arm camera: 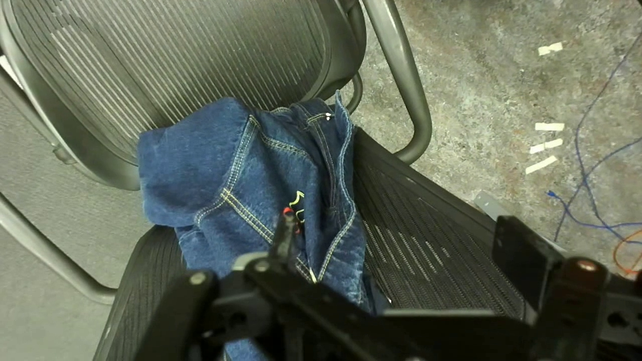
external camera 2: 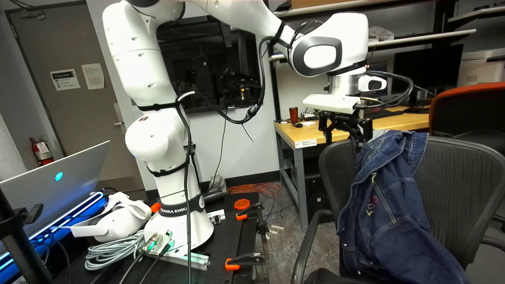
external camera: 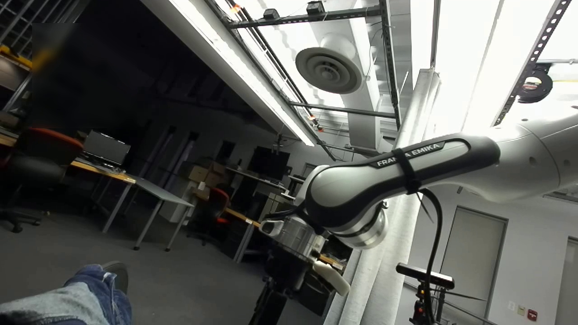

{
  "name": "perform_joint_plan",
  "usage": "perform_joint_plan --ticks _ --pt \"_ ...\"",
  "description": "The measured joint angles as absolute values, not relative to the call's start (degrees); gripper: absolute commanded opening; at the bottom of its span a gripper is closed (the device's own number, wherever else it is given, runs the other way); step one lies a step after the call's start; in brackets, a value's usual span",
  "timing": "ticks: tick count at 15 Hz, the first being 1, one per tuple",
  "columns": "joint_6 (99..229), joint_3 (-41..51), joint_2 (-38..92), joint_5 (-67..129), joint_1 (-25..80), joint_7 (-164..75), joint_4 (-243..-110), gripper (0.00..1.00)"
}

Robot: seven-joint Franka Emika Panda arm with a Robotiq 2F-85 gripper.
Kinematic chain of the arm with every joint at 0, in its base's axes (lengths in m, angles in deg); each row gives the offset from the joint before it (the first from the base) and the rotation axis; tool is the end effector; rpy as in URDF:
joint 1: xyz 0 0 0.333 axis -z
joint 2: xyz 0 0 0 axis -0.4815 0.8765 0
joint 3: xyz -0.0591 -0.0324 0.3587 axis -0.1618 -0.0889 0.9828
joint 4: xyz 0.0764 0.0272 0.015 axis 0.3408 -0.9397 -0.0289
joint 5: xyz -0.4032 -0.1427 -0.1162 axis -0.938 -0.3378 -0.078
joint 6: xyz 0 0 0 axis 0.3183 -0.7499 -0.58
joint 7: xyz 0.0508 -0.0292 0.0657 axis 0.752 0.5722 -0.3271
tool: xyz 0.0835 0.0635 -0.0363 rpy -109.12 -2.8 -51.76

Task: Remove the denim jacket from the back of the black chair and place it on the seat of the chair

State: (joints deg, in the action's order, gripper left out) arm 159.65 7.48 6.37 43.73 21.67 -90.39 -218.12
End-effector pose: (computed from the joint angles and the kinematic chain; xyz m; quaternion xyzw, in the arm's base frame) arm 0.5286 0.0564 0.3774 -0.9362 -0.3451 -0.0251 0.0616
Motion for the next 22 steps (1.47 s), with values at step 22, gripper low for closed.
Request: perform_joint_plan --ticks 22 --pt "169.8 16.3 26.7 60.1 28.3 -100.4 -201.4 1.0"
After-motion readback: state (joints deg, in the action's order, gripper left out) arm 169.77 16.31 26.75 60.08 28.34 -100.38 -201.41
